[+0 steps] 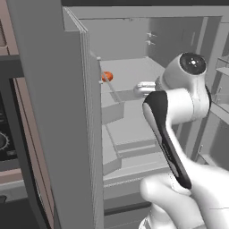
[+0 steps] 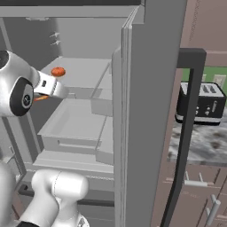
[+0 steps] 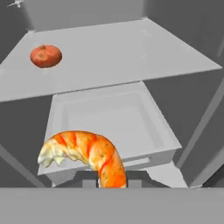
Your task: Open the fridge, remove the banana, squash, and shrimp, and place them on any counter.
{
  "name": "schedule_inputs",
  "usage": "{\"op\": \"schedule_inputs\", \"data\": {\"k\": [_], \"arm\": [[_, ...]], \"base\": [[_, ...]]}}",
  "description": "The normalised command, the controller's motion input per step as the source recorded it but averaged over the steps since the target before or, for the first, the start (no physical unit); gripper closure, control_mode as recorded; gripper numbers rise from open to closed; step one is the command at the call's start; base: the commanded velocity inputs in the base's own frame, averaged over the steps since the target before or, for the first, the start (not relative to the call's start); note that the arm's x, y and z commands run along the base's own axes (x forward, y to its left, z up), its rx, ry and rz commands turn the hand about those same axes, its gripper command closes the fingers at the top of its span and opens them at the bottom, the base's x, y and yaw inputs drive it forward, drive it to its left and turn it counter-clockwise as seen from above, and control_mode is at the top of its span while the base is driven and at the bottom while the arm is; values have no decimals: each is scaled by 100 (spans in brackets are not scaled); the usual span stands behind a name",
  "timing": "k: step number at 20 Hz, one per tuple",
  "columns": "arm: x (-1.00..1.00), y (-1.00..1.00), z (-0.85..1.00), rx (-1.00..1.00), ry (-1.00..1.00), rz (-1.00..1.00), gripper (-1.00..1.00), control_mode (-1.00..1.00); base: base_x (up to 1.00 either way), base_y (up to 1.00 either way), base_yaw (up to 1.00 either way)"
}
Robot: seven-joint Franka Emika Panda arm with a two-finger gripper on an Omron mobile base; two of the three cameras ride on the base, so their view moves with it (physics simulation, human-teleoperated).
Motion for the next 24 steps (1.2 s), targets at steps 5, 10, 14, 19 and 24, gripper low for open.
{"op": "schedule_inputs", "data": {"k": [5, 10, 14, 19, 24], "arm": [[-86, -25, 36, 0, 0, 0, 100, -100], [-68, -15, 18, 0, 0, 0, 100, -100], [-18, -14, 0, 0, 0, 0, 100, -100], [-1, -6, 0, 0, 0, 0, 100, -100], [0, 0, 0, 0, 0, 0, 100, -100]], "base": [[0, 0, 0], [0, 0, 0], [0, 0, 0], [0, 0, 0], [0, 0, 0]]}}
